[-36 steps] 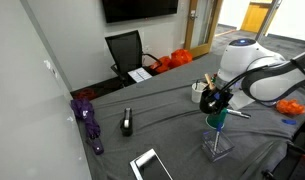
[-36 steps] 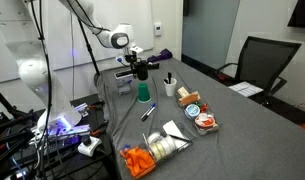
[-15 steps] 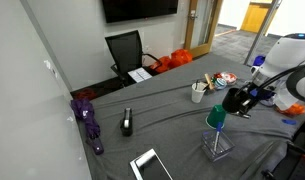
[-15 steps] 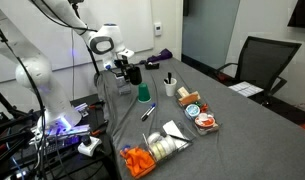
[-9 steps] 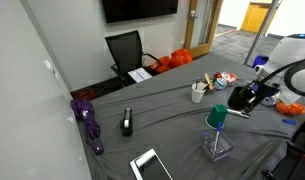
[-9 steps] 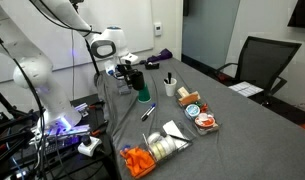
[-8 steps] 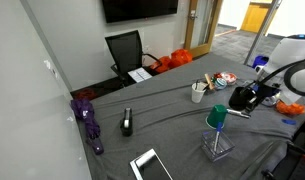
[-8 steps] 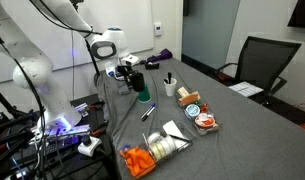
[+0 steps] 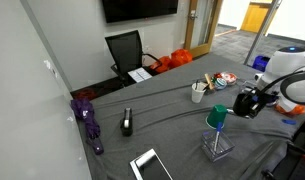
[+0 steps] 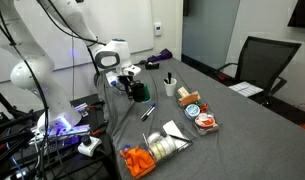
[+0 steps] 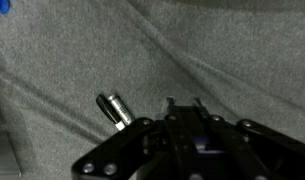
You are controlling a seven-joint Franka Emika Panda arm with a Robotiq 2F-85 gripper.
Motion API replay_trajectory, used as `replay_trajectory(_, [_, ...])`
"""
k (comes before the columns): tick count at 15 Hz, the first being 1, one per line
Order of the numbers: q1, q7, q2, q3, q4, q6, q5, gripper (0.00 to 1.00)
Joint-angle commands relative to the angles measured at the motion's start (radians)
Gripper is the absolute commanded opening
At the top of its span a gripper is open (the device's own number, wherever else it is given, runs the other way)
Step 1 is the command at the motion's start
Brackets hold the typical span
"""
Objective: Move the black cup to the right
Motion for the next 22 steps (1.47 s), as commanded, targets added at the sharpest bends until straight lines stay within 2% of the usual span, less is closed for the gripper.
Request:
replay_trajectory(1, [-0.024,-0.020,0.084,-0.019,0.001,0.129,-0.057,0.05])
replay_trajectory(6, [-0.006,-0.009,0.210,-0.084,0.001,0.296,-0.148,0.05])
replay_trajectory(8, [-0.015,-0.062,0.257,-0.080,0.000,0.337,-0.103,0.05])
replay_trajectory(12, [-0.095,-0.163,0.325,0.020,0.001,0.398,0.008,0.05])
replay_trajectory(14, [-0.179,-0.208,0.328,0.112,0.001,0.418,0.062,0.05])
replay_trajectory(16, [-0.254,-0.238,0.333,0.190,0.002,0.428,0.093,0.45])
replay_trajectory(19, [-0.311,-0.251,0.328,0.255,0.002,0.409,0.100,0.65])
replay_trajectory(22, [-0.265,-0.236,0.297,0.220,0.003,0.346,0.090,0.85])
